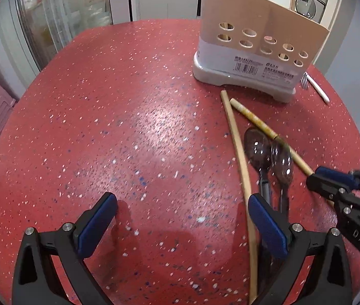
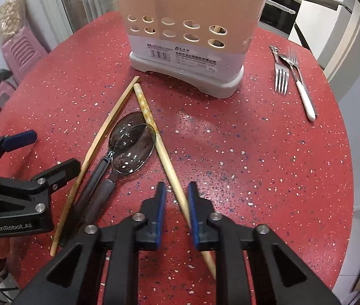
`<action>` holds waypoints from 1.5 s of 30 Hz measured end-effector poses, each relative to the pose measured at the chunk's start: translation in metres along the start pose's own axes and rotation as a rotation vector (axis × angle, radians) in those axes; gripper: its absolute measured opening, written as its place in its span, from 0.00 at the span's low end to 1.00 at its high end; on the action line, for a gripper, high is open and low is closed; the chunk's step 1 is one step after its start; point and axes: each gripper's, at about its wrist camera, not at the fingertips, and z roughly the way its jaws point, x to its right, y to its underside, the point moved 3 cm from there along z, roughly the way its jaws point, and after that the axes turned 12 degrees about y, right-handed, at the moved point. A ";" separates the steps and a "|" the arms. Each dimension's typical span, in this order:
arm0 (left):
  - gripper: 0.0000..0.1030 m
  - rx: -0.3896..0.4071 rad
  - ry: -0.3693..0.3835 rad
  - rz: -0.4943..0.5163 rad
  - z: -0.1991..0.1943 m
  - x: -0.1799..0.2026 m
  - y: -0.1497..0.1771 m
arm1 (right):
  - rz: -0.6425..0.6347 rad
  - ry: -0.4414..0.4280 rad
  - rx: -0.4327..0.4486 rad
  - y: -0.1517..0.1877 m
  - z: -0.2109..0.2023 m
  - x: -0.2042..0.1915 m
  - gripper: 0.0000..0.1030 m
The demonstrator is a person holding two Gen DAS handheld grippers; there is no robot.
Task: Organize utensils
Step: 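Move both grippers over the remaining chopsticks and spoons, then grasp the patterned chopstick with the right gripper while the left grasps a wooden chopstick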
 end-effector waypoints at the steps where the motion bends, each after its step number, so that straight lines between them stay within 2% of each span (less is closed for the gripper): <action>1: 1.00 -0.001 0.001 -0.004 0.002 0.001 -0.009 | 0.002 0.001 -0.001 -0.001 0.000 0.000 0.11; 4: 1.00 -0.011 0.010 -0.023 0.012 0.007 -0.024 | 0.026 -0.010 -0.006 -0.001 0.001 0.004 0.10; 7: 1.00 -0.016 -0.018 -0.006 0.020 0.019 -0.035 | 0.054 -0.029 -0.020 -0.003 0.003 0.009 0.08; 9: 1.00 -0.022 -0.039 0.009 0.024 0.022 -0.044 | 0.066 -0.011 -0.029 -0.002 0.004 0.013 0.08; 12: 1.00 -0.018 -0.039 0.014 0.032 0.028 -0.056 | 0.093 -0.011 -0.052 0.002 0.002 0.020 0.08; 16: 1.00 -0.022 -0.038 0.021 0.030 0.022 -0.062 | 0.085 -0.011 -0.088 0.007 0.000 0.026 0.09; 17: 1.00 -0.024 -0.037 0.020 0.018 0.023 -0.066 | 0.074 -0.019 -0.095 0.008 -0.001 0.026 0.12; 20: 1.00 -0.035 -0.037 0.016 0.017 0.016 -0.079 | 0.073 -0.038 -0.100 0.002 0.000 0.032 0.46; 24: 1.00 -0.056 -0.038 0.026 0.025 0.021 -0.101 | 0.109 -0.090 -0.106 -0.020 0.004 0.039 0.47; 26: 1.00 -0.062 -0.039 0.023 0.023 0.018 -0.114 | 0.104 -0.085 -0.119 -0.033 0.010 0.039 0.46; 31: 1.00 -0.064 -0.046 0.001 0.027 0.014 -0.128 | 0.061 -0.067 -0.149 -0.055 0.024 0.033 0.43; 36: 1.00 -0.071 -0.049 0.015 0.027 0.009 -0.137 | 0.021 -0.047 -0.178 -0.071 0.034 0.022 0.33; 40: 1.00 -0.075 -0.028 0.019 0.022 0.010 -0.138 | -0.040 0.000 -0.177 -0.078 0.037 0.013 0.30; 43: 0.99 -0.078 -0.018 0.044 0.020 0.017 -0.140 | -0.039 -0.010 -0.179 -0.077 0.035 0.010 0.13; 44: 0.94 -0.080 -0.013 0.053 0.021 0.020 -0.140 | -0.039 -0.018 -0.179 -0.077 0.035 0.010 0.08; 45: 0.89 -0.085 -0.004 0.066 0.021 0.023 -0.144 | -0.034 -0.022 -0.179 -0.077 0.034 0.012 0.08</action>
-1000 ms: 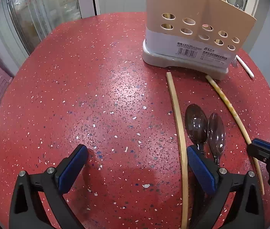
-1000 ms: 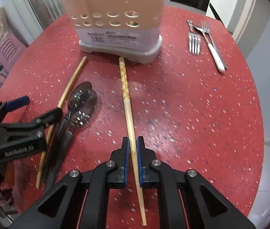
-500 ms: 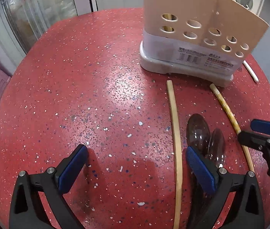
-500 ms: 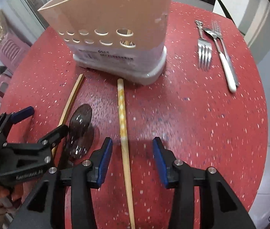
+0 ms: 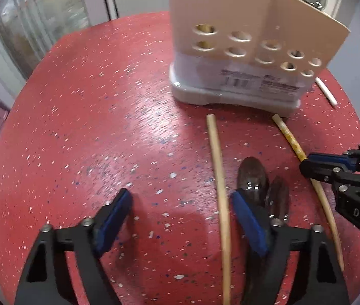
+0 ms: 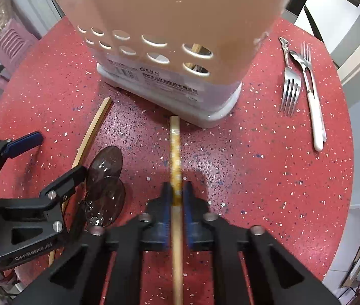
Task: Organize utensils
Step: 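Grasp the patterned chopstick with the right gripper while the left grasps a wooden chopstick, then carry both chopsticks to the caddy and lower them in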
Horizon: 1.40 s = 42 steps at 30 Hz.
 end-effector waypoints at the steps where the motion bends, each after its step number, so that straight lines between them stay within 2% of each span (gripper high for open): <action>1: 0.88 -0.006 0.003 0.009 0.000 0.003 -0.003 | 0.005 -0.004 0.002 0.002 -0.001 0.002 0.08; 5: 0.75 -0.038 0.016 0.027 0.001 0.010 -0.013 | 0.039 -0.033 0.019 0.013 -0.003 0.014 0.08; 7: 0.59 -0.057 0.034 0.062 0.000 0.016 -0.016 | 0.051 -0.046 0.037 0.017 -0.005 0.023 0.08; 8: 0.40 -0.065 0.041 0.083 -0.003 0.022 -0.016 | 0.061 -0.052 0.048 0.019 -0.008 0.026 0.08; 9: 0.28 -0.072 0.048 0.094 -0.005 0.026 -0.016 | 0.070 -0.065 0.060 0.022 -0.012 0.030 0.08; 12: 0.27 -0.057 0.058 0.074 -0.008 0.029 -0.016 | 0.090 -0.085 0.094 0.026 -0.021 0.036 0.08; 17: 0.27 0.063 0.078 0.014 -0.028 0.022 0.001 | 0.136 -0.142 0.185 0.039 -0.044 0.053 0.08; 21: 0.27 0.188 0.060 -0.002 -0.066 0.020 0.011 | 0.184 -0.190 0.268 0.054 -0.065 0.071 0.08; 23: 0.27 0.241 0.060 -0.014 -0.083 0.019 0.011 | 0.204 -0.211 0.300 0.050 -0.072 0.072 0.08; 29: 0.27 0.355 0.082 -0.043 -0.137 0.023 0.017 | 0.248 -0.245 0.400 0.058 -0.104 0.081 0.08; 36: 0.27 0.452 0.113 -0.048 -0.193 0.026 0.007 | 0.296 -0.271 0.522 0.046 -0.145 0.092 0.08; 42: 0.27 0.523 0.122 -0.031 -0.227 0.027 -0.024 | 0.348 -0.277 0.618 0.022 -0.176 0.109 0.08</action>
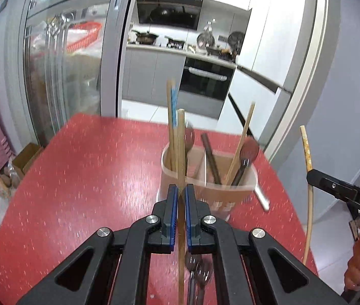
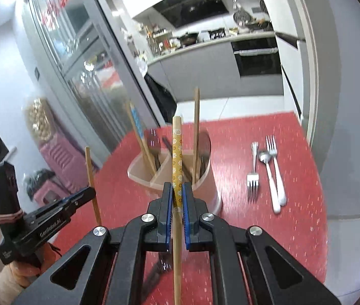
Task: Organize utensils
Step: 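Carry both chopsticks to the caddy and lower them in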
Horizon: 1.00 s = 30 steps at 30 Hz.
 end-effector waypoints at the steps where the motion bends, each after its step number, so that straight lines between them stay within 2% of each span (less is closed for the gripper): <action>1: 0.27 0.015 0.001 0.001 -0.005 0.001 -0.009 | 0.005 -0.005 0.014 -0.008 0.000 -0.001 0.08; 9: 0.27 0.097 -0.004 -0.011 -0.016 0.001 -0.069 | 0.038 -0.031 0.106 -0.064 0.009 -0.013 0.08; 15: 0.28 0.124 -0.020 0.014 -0.002 0.004 -0.100 | 0.042 -0.010 0.161 -0.095 0.028 -0.024 0.08; 24: 0.27 0.127 -0.032 -0.025 0.034 -0.010 -0.125 | 0.024 0.028 0.222 -0.113 0.076 -0.034 0.08; 30: 0.27 0.135 -0.030 -0.039 0.051 -0.017 -0.137 | -0.015 0.054 0.266 -0.112 0.100 -0.039 0.08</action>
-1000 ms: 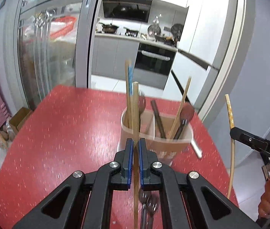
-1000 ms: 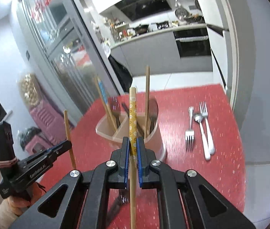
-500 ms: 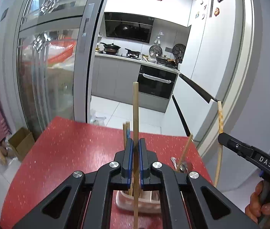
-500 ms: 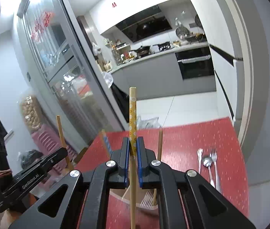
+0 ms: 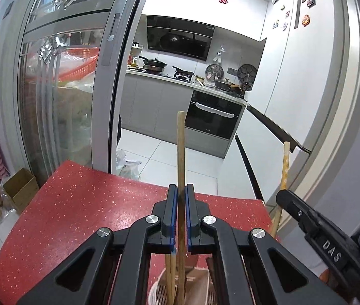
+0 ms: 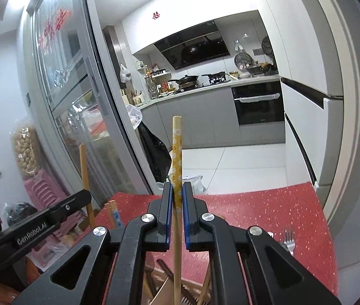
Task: Organize utensils
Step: 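Carry both chopsticks to the caddy and lower them in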
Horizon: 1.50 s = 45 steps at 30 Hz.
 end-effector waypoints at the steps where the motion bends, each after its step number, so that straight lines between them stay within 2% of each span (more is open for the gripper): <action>1: 0.27 0.004 -0.004 0.001 0.003 -0.002 0.000 | -0.005 0.001 0.003 0.001 0.002 -0.001 0.08; 9: 0.27 0.017 -0.016 -0.011 0.020 -0.013 0.010 | -0.049 0.022 0.008 0.016 0.024 -0.004 0.08; 16: 0.27 0.024 -0.012 -0.007 0.014 -0.012 0.021 | -0.055 0.026 -0.001 0.027 0.029 -0.002 0.08; 20: 0.27 0.030 -0.003 -0.016 0.009 -0.012 0.016 | -0.062 0.032 0.000 0.034 0.026 0.001 0.08; 24: 0.27 0.059 -0.002 -0.006 0.003 -0.006 0.004 | -0.067 0.026 0.010 0.031 0.024 0.001 0.08; 27: 0.27 0.118 0.023 -0.004 -0.004 -0.001 -0.007 | -0.057 0.016 0.017 0.027 0.025 0.002 0.08; 30: 0.27 0.147 0.037 -0.001 -0.002 -0.001 -0.005 | -0.051 0.006 0.021 0.029 0.027 0.003 0.08; 35: 0.27 0.131 0.044 -0.028 0.005 -0.011 0.018 | -0.048 -0.004 0.001 0.040 0.032 0.008 0.08; 42: 0.27 0.082 0.009 0.044 -0.005 -0.005 0.041 | -0.070 -0.008 -0.011 0.056 0.024 0.013 0.08; 45: 0.27 0.052 -0.008 0.043 -0.009 -0.007 0.050 | -0.065 -0.005 -0.015 0.062 0.018 0.018 0.08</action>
